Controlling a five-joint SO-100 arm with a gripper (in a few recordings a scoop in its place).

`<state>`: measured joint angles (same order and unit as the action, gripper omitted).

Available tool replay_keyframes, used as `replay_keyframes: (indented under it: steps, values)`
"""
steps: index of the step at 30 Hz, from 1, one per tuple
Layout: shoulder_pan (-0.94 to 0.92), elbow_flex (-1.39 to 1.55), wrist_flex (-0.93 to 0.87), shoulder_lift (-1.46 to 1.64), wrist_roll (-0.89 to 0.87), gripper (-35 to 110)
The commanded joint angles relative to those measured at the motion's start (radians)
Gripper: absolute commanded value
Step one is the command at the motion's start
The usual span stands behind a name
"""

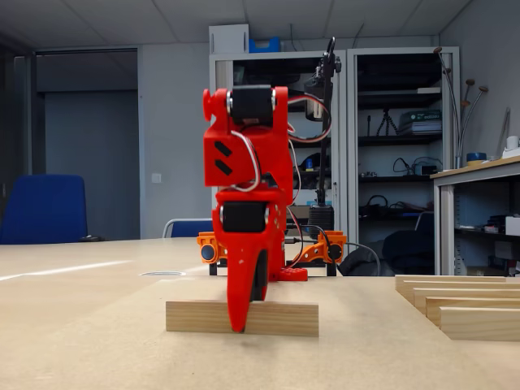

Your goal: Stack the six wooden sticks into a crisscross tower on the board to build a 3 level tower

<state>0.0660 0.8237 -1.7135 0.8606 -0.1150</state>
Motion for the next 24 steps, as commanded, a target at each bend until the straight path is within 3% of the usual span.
replay_keyframes:
  steps: [1,11,18,24]
  values:
    - [0.028,0.008,-0.037,0.109,-0.018,33]
    - [0.16,0.098,-0.077,0.348,-0.089,31]
    - [0.485,0.531,-0.011,0.735,-0.454,29]
    - [0.746,0.844,0.173,0.939,-0.729,28]
